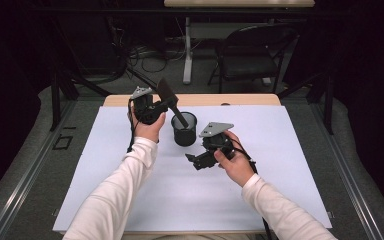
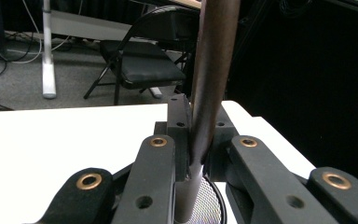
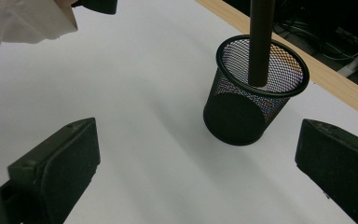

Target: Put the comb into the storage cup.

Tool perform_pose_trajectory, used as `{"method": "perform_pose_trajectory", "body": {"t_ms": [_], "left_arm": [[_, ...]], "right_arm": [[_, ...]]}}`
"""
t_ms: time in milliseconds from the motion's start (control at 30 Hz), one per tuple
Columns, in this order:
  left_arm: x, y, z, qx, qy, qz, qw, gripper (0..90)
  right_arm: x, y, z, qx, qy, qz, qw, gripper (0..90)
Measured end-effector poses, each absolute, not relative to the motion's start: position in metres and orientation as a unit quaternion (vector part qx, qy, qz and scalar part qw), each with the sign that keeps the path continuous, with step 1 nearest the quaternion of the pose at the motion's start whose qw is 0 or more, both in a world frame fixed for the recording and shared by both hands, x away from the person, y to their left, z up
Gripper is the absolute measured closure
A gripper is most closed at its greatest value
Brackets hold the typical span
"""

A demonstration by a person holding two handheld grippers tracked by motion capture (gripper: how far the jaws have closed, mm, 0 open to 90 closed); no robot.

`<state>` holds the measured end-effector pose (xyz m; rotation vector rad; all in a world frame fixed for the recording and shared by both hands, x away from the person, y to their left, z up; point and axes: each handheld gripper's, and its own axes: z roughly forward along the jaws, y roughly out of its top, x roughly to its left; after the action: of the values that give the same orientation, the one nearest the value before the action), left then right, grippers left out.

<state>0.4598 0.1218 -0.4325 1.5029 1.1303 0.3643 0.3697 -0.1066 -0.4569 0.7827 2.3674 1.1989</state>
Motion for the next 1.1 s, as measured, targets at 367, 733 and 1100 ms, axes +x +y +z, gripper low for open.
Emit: {"method": "perform_pose_trajectory", "body": {"t_ms": [367,733,1100], "left_arm": [[0.464,0.117,-0.44,0.649,0.487,0.152,0.565,83.7],[0.468,0.111,-0.448,0.656,0.49,0.144,0.556,83.7],[0.469,0.106,-0.454,0.663,0.491,0.141,0.547,83.8]], "right_arm": [[0.369,-0.106,-0.458,0.276,0.842,0.425,0.186,0.0],[0.37,-0.108,-0.461,0.279,0.841,0.425,0.184,0.0],[0.369,-0.109,-0.462,0.282,0.841,0.425,0.183,0.0]]}}
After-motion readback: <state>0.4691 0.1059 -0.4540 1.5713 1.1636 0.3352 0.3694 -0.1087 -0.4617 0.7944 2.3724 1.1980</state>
